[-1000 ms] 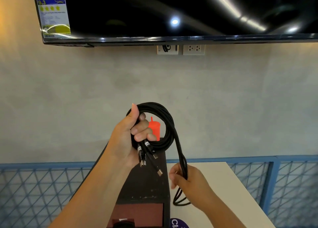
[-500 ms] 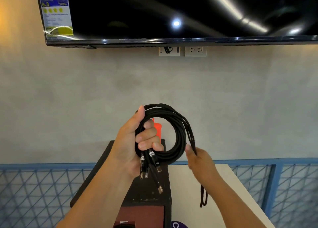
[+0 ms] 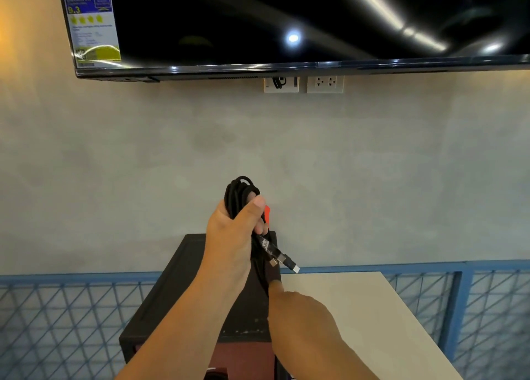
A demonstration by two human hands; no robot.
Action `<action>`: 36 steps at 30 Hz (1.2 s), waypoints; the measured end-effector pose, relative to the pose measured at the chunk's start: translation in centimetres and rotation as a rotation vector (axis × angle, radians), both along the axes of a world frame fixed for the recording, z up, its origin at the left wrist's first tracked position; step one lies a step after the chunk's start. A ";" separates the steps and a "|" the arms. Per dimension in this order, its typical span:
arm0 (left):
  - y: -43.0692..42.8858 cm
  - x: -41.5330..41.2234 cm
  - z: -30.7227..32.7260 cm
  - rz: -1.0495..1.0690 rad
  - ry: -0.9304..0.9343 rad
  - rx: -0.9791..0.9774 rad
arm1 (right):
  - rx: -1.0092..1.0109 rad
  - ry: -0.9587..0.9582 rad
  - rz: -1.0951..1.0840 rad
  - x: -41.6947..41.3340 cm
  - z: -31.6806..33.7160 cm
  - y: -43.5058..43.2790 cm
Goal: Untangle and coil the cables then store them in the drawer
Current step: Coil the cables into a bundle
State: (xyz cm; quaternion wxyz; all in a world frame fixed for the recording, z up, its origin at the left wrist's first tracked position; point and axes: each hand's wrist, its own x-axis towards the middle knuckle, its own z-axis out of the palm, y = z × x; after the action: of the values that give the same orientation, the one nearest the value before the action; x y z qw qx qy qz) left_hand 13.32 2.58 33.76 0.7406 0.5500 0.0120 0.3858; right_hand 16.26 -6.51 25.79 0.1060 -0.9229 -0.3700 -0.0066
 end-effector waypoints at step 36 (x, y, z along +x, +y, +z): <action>-0.7 -2.1 -1.9 -0.961 0.443 0.497 | 1.149 0.164 0.198 2.3 11.8 -4.4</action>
State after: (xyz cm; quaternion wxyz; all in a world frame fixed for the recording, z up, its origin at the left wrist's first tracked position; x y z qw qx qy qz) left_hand 11.23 1.89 31.85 0.6612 0.7185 -0.1750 -0.1261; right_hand 18.57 -10.87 37.55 0.6174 -0.6762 -0.3822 -0.1248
